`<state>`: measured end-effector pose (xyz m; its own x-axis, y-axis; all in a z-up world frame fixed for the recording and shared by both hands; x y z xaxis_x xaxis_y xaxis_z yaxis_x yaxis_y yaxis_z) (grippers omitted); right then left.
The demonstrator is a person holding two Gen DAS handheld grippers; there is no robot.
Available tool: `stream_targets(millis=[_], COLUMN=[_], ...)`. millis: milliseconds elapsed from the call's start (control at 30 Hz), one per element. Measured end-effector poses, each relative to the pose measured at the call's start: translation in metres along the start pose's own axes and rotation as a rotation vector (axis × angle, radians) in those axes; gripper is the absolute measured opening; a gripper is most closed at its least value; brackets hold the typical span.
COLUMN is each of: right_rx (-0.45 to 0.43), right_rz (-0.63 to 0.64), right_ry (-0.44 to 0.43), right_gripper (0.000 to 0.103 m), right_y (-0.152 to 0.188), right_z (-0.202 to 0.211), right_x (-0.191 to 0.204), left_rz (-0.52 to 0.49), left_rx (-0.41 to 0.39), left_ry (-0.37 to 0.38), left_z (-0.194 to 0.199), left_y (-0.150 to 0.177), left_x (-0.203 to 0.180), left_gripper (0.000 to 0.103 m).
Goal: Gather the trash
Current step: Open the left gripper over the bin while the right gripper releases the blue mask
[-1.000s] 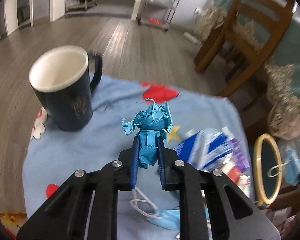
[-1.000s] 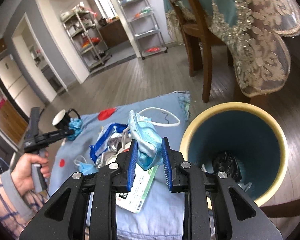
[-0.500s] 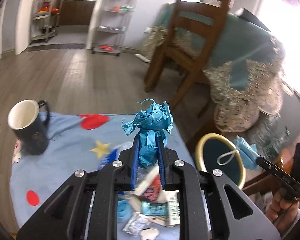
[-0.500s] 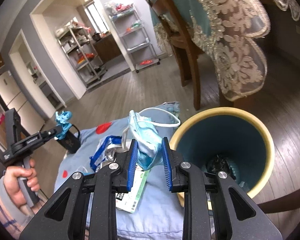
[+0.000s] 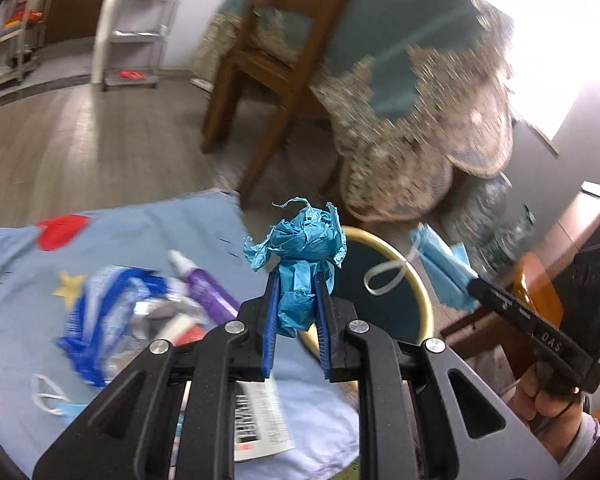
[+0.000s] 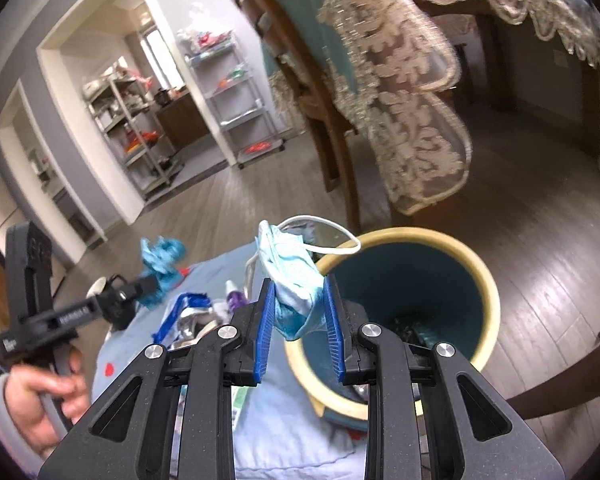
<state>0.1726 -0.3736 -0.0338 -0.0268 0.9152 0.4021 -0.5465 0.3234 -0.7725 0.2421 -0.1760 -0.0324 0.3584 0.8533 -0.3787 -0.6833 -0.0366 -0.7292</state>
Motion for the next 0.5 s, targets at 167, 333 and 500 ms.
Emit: stream_targets(millis=[167, 333, 500], right_rx=[-0.024, -0.043, -0.037], right_rz=[-0.031, -0.056, -0.102], right_ry=[0.035, 0.07, 0.092], right_gripper=[0.026, 0.026, 0.026], right_y=[-0.004, -0.008, -0.005], right_z=[0.005, 0.009, 0.009], right_x=[-0.014, -0.026, -0.042], left_rz=[-0.039, -0.067, -0.046], left_rx=[0.074, 0.149, 0.215], left_ry=[0.064, 0.109, 0.149], left_z=[-0.037, -0.072, -0.102], left_y=[0.016, 0.033, 0.049], left_x=[-0.041, -0.072, -0.084], left_gripper=[0.016, 0.017, 0.018])
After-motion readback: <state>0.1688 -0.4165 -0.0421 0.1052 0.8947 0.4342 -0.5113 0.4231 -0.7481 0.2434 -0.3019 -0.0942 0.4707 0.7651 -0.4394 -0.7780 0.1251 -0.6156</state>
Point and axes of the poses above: each gripper's, at about its wrist camera, not at the fingertips, and z roughly against the way its jaws point, x to its left, y to its underside, the point moved 8 cm from there along -z, roughly the way its jaws point, and after that the axes turned 7 degrees about -x, right-handed, at the moved point
